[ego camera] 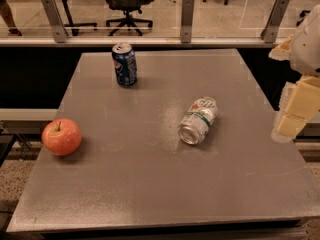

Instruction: Pick 7up can

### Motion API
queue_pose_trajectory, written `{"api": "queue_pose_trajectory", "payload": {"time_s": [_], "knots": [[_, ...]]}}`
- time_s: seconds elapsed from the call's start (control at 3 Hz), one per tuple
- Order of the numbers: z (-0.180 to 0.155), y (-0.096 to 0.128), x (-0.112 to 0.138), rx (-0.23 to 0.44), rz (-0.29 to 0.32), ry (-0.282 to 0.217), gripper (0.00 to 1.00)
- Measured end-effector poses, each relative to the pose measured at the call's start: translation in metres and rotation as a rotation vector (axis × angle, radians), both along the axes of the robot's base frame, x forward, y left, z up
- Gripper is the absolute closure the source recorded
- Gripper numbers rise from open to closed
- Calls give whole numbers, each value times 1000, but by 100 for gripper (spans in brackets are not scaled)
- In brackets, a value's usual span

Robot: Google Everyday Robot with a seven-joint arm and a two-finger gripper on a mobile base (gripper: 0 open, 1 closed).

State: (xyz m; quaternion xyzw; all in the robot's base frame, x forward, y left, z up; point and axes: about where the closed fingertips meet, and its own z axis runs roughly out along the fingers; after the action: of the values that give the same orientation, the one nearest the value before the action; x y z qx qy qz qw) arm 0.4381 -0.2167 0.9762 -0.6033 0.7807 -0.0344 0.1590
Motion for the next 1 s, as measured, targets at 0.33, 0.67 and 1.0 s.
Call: {"api": "queue_pose_trajectory", "payload": {"time_s": [0.33, 0.67, 1.0], "knots": [[0, 0, 0, 0, 0, 0, 0], [-2, 6, 15, 9, 54, -23, 0], [-8, 20, 38, 47, 152, -49, 0]]}}
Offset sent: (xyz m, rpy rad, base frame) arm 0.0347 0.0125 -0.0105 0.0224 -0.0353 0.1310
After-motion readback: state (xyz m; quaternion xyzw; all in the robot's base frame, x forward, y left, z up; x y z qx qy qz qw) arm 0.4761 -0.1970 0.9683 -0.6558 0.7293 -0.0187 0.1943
